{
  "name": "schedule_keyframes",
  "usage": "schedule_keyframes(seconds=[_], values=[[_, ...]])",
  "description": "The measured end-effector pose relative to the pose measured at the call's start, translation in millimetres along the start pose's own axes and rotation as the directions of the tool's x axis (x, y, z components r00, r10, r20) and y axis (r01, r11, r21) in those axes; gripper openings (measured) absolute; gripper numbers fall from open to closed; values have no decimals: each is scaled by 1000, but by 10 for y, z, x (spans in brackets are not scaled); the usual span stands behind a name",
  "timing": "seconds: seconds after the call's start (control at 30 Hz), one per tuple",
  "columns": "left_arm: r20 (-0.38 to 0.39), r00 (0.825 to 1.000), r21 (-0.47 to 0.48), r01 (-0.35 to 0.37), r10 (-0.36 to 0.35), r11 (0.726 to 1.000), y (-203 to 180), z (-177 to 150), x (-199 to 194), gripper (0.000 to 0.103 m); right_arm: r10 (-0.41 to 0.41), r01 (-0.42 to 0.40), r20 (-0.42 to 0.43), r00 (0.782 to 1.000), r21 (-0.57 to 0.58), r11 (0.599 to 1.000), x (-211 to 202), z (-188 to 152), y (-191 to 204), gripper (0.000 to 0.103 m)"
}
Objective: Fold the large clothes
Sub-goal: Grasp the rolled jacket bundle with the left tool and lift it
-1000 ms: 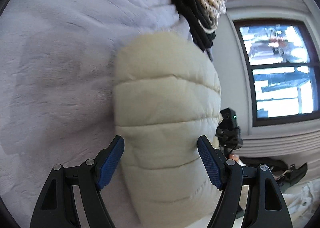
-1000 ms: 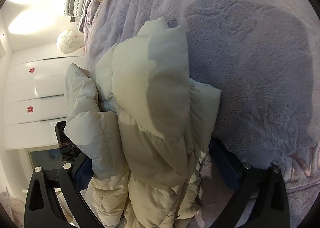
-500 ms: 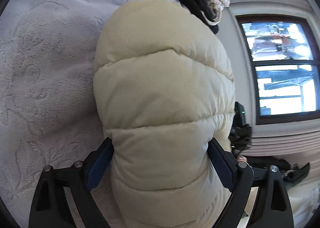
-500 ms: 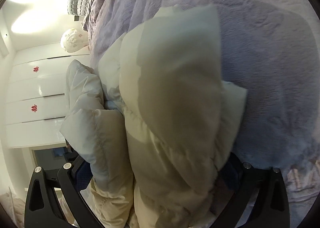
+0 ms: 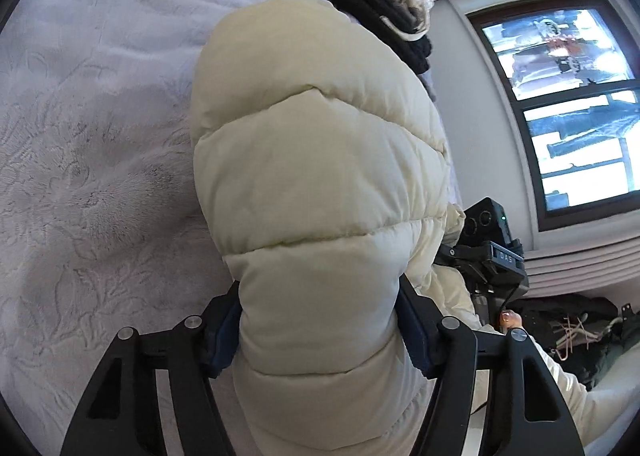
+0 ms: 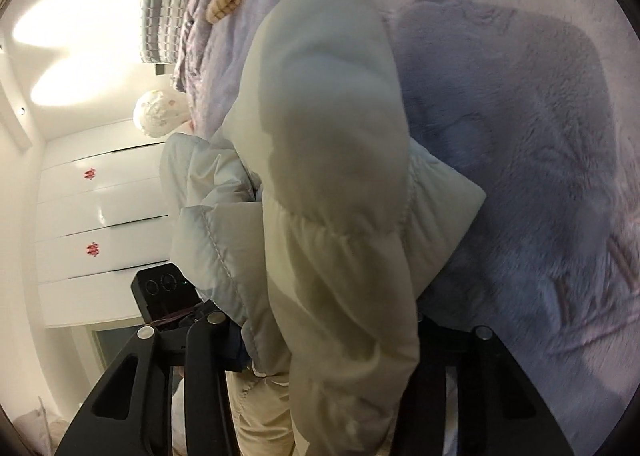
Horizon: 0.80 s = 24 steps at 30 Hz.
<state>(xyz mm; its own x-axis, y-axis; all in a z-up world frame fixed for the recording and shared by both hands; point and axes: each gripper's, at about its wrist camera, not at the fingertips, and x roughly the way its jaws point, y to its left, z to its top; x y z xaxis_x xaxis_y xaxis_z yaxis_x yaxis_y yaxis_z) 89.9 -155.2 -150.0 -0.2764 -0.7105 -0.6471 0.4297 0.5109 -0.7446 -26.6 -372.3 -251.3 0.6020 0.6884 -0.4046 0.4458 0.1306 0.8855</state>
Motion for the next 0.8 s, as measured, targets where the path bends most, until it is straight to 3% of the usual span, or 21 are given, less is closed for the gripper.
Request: schedule_keyframes(seconds=[0.2,0.4,0.8], values=[[43,999,18,28,-29,999,-134,74,-264,68,29,-29,16,999,-19,999,-85,-109,188,49],[103,994,37,26,-29,999,-57,189,-745,68,48,-48,5,999,-62,997,83,-126,474,49],[226,972,-39,-50,58,998,805,590,-1741,68,64,-74,-87,994,-116,990,1126,69,885,49]])
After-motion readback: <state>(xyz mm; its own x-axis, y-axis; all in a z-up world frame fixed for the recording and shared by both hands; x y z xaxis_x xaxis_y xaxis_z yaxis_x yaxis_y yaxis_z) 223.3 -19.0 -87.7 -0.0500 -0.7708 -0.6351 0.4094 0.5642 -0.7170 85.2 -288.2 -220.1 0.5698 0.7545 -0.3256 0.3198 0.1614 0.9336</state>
